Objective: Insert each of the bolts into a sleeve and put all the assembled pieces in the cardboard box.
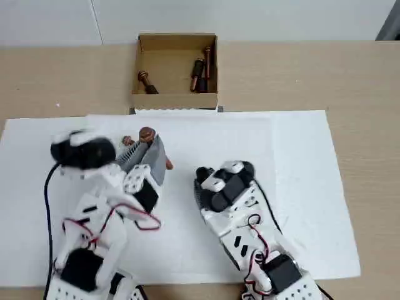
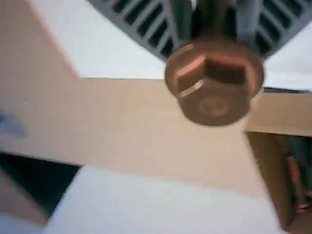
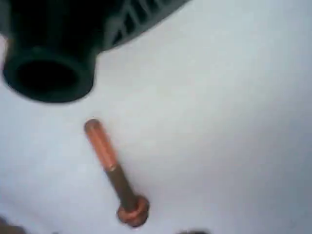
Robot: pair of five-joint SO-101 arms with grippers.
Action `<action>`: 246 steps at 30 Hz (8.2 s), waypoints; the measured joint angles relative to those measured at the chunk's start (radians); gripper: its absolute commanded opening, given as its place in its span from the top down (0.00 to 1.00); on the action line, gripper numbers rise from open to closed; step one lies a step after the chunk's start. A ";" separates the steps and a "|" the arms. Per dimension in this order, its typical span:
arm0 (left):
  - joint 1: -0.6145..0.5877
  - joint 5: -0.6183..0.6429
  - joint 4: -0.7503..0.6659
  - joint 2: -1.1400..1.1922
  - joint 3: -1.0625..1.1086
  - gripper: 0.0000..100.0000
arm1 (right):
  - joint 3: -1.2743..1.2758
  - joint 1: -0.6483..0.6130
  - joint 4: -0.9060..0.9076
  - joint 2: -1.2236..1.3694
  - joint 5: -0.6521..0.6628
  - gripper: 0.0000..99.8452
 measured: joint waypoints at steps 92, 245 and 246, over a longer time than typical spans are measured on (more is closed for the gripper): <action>-0.338 -0.347 0.249 -0.245 0.456 0.99 | -1.086 0.203 0.146 1.132 -0.144 1.00; -0.344 -0.347 0.249 -0.245 0.456 0.99 | -1.333 0.098 0.393 1.946 -0.578 1.00; -0.344 -0.347 0.249 -0.245 0.456 0.99 | -1.338 0.098 0.397 1.946 -0.578 1.00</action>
